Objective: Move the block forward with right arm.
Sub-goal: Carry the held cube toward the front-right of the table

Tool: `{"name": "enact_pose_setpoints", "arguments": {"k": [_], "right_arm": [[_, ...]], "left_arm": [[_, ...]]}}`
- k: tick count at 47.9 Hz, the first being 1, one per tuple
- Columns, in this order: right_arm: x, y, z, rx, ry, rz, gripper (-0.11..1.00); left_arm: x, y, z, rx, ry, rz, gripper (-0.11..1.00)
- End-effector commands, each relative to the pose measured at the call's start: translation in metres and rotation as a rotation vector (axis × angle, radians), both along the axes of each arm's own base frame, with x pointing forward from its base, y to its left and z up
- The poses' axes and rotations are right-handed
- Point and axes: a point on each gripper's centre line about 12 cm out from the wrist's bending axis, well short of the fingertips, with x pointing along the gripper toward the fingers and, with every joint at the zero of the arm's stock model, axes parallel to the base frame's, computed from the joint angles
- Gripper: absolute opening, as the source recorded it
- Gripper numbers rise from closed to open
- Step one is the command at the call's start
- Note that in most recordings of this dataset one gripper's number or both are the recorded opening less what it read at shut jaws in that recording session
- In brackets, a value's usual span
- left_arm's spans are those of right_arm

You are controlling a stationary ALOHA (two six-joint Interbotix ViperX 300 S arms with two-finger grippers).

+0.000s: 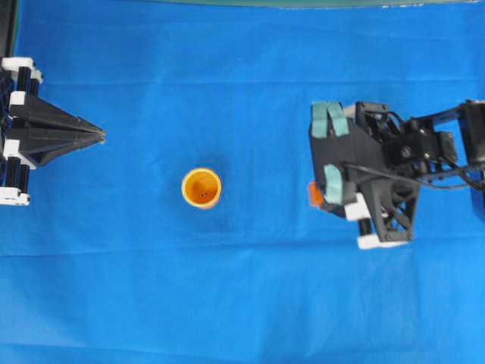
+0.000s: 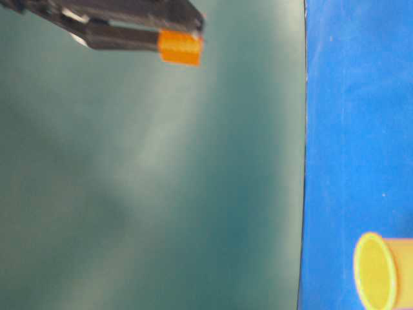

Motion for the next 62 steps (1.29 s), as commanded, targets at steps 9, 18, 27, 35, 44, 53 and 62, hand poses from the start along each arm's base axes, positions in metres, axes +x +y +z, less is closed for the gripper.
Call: {"name": "enact_pose_setpoints", "arguments": {"k": [9, 18, 27, 35, 44, 53, 62], "right_arm": [[-0.009, 0.025, 0.025, 0.031, -0.011, 0.048, 0.41], [-0.013, 0.044, 0.027, 0.079, 0.002, 0.043, 0.41], [-0.016, 0.06, 0.031, 0.118, -0.002, 0.043, 0.41], [-0.019, 0.073, 0.036, 0.137, -0.006, 0.061, 0.41], [-0.022, 0.086, 0.042, 0.167, -0.014, 0.067, 0.41], [-0.023, 0.101, 0.046, 0.202, -0.02, 0.071, 0.41], [-0.022, 0.118, 0.048, 0.235, -0.029, 0.085, 0.41]], "left_arm": [[0.002, 0.0, 0.014, 0.002, -0.032, 0.001, 0.01], [0.002, 0.0, 0.013, -0.001, -0.031, 0.001, 0.01], [0.002, 0.0, 0.013, 0.0, -0.031, 0.001, 0.01], [0.002, 0.0, 0.014, -0.001, -0.032, 0.001, 0.01], [0.002, 0.0, 0.014, 0.0, -0.032, 0.001, 0.01], [0.002, 0.0, 0.013, 0.0, -0.031, 0.001, 0.01], [0.002, 0.0, 0.014, 0.003, -0.032, 0.001, 0.01]]}}
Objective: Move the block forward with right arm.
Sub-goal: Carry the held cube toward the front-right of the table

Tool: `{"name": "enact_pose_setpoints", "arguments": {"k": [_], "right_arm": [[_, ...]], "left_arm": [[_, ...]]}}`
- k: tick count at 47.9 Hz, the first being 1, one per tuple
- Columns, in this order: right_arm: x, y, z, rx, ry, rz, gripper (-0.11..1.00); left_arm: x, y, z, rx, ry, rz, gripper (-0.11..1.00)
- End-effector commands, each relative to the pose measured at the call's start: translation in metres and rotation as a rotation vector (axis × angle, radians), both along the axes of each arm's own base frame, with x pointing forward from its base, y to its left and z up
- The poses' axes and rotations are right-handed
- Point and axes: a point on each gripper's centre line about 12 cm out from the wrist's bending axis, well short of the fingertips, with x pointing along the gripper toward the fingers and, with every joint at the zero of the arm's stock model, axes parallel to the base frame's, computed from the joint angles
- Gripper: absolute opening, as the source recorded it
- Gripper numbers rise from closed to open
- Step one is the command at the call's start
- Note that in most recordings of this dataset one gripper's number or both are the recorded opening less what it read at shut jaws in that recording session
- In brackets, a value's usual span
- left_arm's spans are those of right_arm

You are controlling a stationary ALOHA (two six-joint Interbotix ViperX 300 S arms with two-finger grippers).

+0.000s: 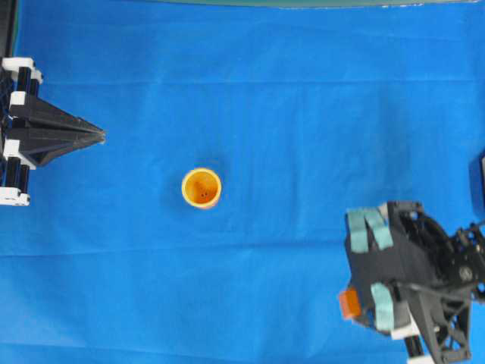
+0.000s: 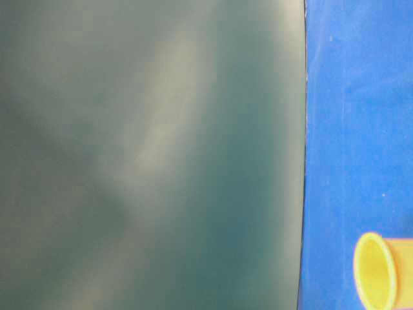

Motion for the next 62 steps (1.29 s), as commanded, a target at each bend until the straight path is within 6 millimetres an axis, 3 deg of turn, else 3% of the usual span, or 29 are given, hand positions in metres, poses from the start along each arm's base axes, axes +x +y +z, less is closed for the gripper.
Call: {"name": "enact_pose_setpoints", "arguments": {"k": [1, 25, 62], "right_arm": [[0.001, 0.01, 0.015, 0.037, -0.045, 0.01, 0.41], [0.007, 0.051, 0.024, 0.159, -0.063, 0.028, 0.41], [0.015, 0.071, 0.021, 0.282, -0.056, 0.023, 0.41]], "left_arm": [[0.002, 0.0, 0.014, 0.003, -0.034, 0.001, 0.01], [0.002, 0.0, 0.014, 0.003, -0.034, 0.001, 0.01], [0.002, 0.0, 0.013, 0.003, -0.025, 0.001, 0.01]]}}
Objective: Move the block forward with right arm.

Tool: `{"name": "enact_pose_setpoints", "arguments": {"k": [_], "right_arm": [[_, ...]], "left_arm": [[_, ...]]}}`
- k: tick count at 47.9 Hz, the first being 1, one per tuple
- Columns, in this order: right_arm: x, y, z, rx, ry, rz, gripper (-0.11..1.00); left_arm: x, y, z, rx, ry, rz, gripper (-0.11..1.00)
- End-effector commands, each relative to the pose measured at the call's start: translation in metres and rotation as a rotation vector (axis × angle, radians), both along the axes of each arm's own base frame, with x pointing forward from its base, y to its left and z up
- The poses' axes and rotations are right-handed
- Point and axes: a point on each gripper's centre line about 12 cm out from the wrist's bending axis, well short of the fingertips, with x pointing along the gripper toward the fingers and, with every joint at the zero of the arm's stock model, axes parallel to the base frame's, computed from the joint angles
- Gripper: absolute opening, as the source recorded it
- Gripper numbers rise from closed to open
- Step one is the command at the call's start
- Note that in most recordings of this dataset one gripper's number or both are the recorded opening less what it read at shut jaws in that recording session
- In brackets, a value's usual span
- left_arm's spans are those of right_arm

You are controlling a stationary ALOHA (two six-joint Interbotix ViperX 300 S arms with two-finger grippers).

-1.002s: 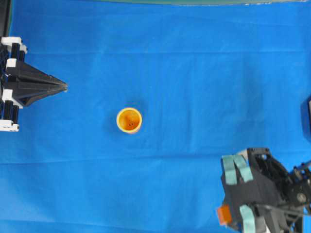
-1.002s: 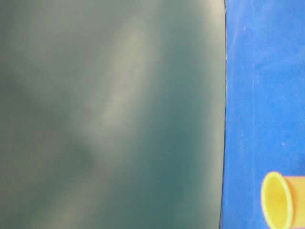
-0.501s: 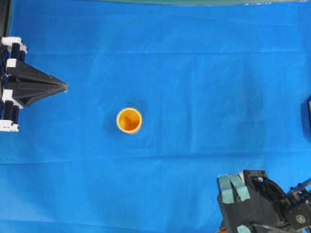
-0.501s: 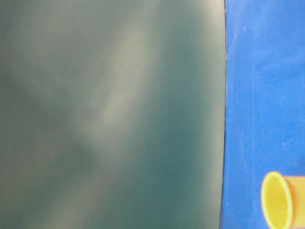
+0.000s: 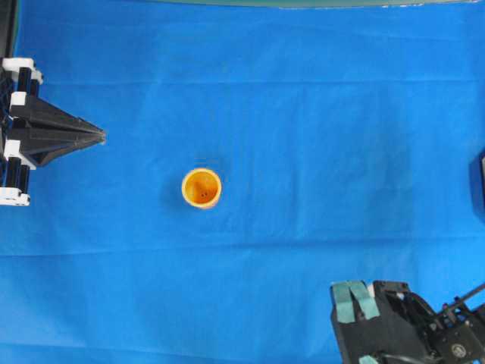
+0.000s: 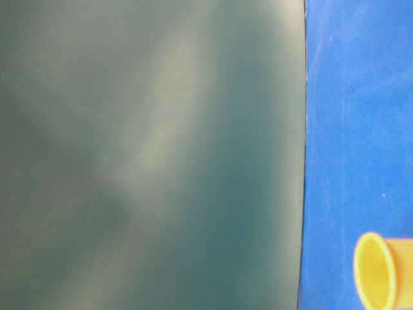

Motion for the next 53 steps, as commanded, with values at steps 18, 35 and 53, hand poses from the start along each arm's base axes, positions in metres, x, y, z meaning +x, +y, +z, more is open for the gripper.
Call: {"name": "enact_pose_setpoints", "arguments": {"k": [18, 35, 53], "right_arm": [[0.0022, 0.0035, 0.0195, 0.044, -0.057, -0.001, 0.41], [0.0022, 0.0035, 0.0195, 0.044, -0.056, -0.002, 0.41], [0.0018, 0.004, 0.0195, 0.044, -0.057, 0.0, 0.41]], "left_arm": [[0.0022, 0.0003, 0.0139, 0.005, -0.032, 0.001, 0.01], [0.0022, 0.0006, 0.0139, 0.003, -0.032, 0.003, 0.01], [0.0022, 0.0003, 0.0139, 0.0, -0.032, 0.001, 0.01]]}}
